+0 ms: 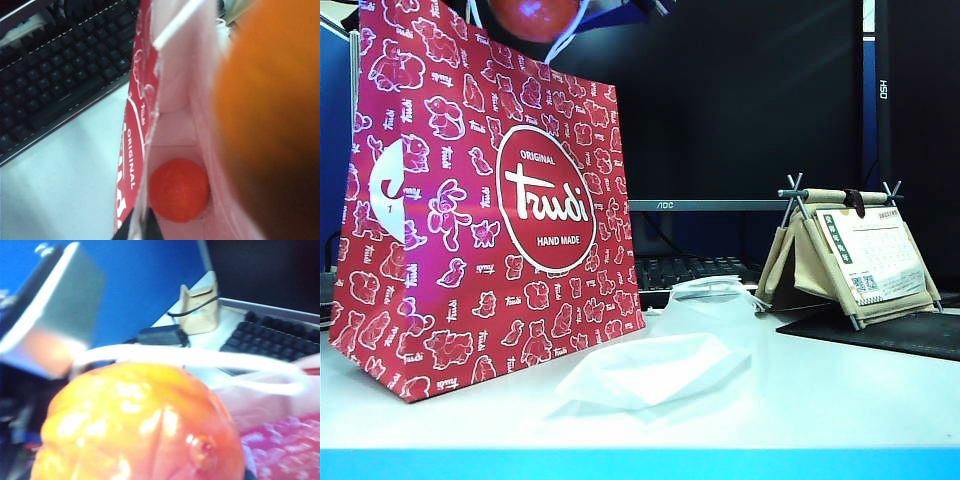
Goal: Open the paper bag and put two oranges into the paper bag.
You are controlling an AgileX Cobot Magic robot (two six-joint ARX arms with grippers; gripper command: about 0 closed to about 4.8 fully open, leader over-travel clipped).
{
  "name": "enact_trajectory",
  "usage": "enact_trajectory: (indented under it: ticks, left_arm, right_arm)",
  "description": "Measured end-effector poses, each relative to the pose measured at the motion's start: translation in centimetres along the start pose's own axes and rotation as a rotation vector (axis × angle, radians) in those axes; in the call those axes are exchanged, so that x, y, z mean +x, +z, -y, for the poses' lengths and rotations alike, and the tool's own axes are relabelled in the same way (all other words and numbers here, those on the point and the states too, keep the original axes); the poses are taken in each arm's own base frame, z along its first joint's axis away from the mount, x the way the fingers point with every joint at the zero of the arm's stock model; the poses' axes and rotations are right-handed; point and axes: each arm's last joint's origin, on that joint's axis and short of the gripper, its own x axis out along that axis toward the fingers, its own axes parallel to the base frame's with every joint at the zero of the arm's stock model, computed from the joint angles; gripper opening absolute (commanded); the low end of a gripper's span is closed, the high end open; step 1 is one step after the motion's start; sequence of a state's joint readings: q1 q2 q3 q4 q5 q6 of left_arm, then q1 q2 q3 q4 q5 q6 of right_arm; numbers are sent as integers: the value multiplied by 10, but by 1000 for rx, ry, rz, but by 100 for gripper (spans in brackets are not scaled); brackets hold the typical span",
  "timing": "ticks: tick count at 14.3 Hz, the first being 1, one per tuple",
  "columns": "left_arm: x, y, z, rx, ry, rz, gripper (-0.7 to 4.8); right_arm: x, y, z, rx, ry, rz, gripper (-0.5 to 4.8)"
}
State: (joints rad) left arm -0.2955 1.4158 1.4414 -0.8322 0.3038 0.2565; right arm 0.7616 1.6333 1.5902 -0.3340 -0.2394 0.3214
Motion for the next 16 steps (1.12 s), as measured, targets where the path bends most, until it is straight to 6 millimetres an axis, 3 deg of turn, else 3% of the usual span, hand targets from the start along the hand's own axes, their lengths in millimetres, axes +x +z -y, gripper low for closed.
enact_trajectory:
  ticks: [8,13,16]
  left_arm:
    - [-7,7,2,-8,-36,74,-5]
    - [-3,5,0,-46,-28,29,-5]
    - [-17,14,3,-44,-18,85,-5]
  right_arm:
    - [-22,28,-17,6,17,13,-6]
    - [-35,34,-23,13,24,-6,-6]
    - [-33,29,-21,27,9,-57,-6]
